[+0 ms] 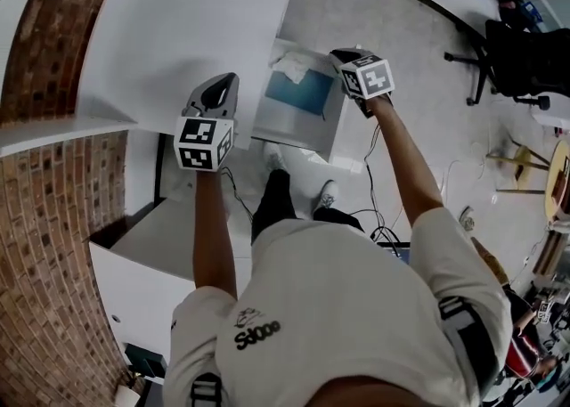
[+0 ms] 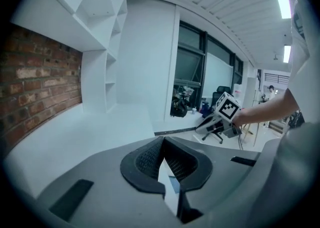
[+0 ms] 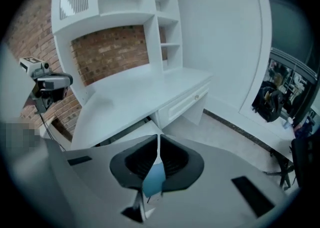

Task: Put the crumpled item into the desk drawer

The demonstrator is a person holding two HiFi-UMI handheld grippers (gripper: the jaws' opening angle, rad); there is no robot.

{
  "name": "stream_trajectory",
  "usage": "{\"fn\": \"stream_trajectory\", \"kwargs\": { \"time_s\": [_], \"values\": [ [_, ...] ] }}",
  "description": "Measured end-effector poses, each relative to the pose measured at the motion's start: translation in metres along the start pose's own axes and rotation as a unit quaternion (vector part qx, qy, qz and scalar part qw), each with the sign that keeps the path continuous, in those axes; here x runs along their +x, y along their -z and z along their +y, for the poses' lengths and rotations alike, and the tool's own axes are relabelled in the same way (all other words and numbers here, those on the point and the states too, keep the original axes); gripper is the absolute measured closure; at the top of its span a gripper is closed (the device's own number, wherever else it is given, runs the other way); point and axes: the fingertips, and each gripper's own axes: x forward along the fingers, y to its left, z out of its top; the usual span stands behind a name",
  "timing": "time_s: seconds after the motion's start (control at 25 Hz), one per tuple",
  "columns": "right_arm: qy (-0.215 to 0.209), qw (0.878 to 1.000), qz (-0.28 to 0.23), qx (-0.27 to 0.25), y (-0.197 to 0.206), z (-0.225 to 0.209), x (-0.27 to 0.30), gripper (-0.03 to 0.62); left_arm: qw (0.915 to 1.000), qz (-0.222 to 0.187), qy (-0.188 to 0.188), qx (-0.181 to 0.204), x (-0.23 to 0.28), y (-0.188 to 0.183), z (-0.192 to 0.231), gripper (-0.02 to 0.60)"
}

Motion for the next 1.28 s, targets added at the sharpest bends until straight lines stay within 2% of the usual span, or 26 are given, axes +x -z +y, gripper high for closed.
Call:
{"fn": "stream_trajectory", "kwargs": {
  "time_s": [0.16, 0.52, 0.8, 1.0, 1.28],
  "values": [
    [0.032, 0.997, -0.077, 0.008, -0.024, -0.017, -0.065, 0.588, 0.9994, -0.021, -0.005, 0.027, -0.009, -0.029, -0.021, 0.563],
    [0.074, 0.976, -0.197, -0.052, -0.049, -0.021, -0.217, 0.588, 0.995, -0.075, -0.012, 0.065, -0.044, -0.089, -0.089, 0.563],
    [0.103, 0.959, -0.246, -0.097, -0.05, -0.008, -0.315, 0.588, 0.9887, -0.11, -0.022, 0.099, -0.08, -0.122, -0.146, 0.563],
    [0.099, 0.945, -0.284, -0.126, -0.05, 0.014, -0.368, 0.588, 0.9835, -0.131, -0.034, 0.12, -0.107, -0.137, -0.177, 0.563],
    [0.095, 0.932, -0.313, -0.153, -0.041, 0.037, -0.424, 0.588, 0.9771, -0.15, -0.054, 0.142, -0.143, -0.147, -0.206, 0.563]
  ]
}}
